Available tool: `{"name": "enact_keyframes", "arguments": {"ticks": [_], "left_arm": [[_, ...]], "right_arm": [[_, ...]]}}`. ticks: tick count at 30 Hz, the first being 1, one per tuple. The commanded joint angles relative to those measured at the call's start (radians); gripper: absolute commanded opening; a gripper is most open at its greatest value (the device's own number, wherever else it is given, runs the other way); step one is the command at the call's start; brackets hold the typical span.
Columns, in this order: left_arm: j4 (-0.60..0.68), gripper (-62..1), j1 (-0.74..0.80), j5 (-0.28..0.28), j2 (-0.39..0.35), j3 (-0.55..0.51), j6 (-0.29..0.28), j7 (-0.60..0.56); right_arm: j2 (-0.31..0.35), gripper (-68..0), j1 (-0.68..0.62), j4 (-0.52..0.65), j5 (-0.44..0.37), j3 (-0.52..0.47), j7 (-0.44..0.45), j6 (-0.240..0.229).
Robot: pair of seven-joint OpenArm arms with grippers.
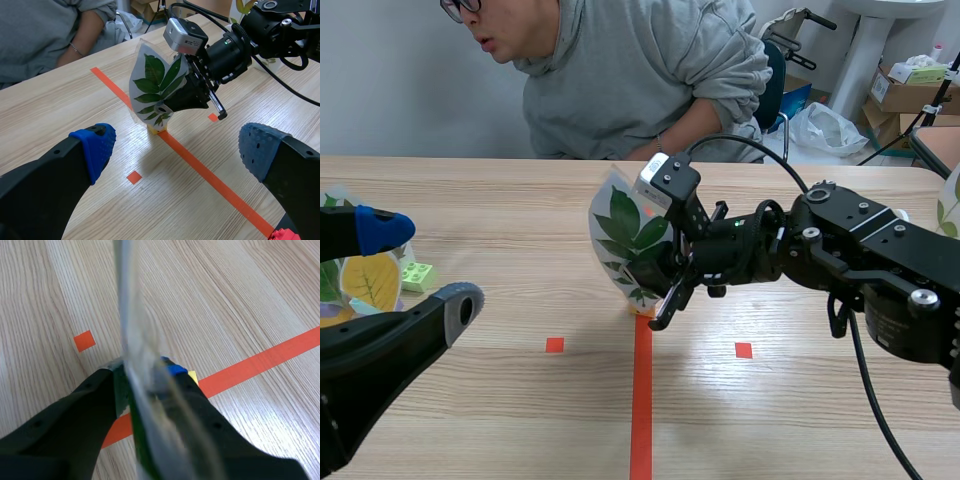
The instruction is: Do the leaf sorting experiment
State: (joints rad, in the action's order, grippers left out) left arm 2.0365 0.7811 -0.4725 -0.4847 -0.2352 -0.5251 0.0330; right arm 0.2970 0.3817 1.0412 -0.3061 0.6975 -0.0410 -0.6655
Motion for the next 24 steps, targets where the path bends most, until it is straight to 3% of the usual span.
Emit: {"name": "enact_keyframes", "arguments": {"ticks": [1,9,20,24], "left_arm": [[0.012,-8.0,-0.003,-0.006,0.007,-0.001,-0.002,-0.018],[0.012,-8.0,-0.003,-0.006,0.007,-0.001,-0.002,-0.018],[0.012,-8.0,-0.003,-0.006,0.007,-0.001,-0.002,-0.018],[0.012,-8.0,-0.003,-0.006,0.007,-0.001,-0.002,-0.018]], "right_arm": [[0.013,-60.2,0.017,0.015,-0.014,-0.010,0.015,0.004],[0.013,-66.2,0.017,0.015,-0.014,-0.010,0.015,0.004],[0.013,-66.0,0.017,0.018,-0.017,-0.016,0.015,0.003],[0.014,-66.0,-0.003,0.038,-0.023,-0.074,0.014,0.003]]}}
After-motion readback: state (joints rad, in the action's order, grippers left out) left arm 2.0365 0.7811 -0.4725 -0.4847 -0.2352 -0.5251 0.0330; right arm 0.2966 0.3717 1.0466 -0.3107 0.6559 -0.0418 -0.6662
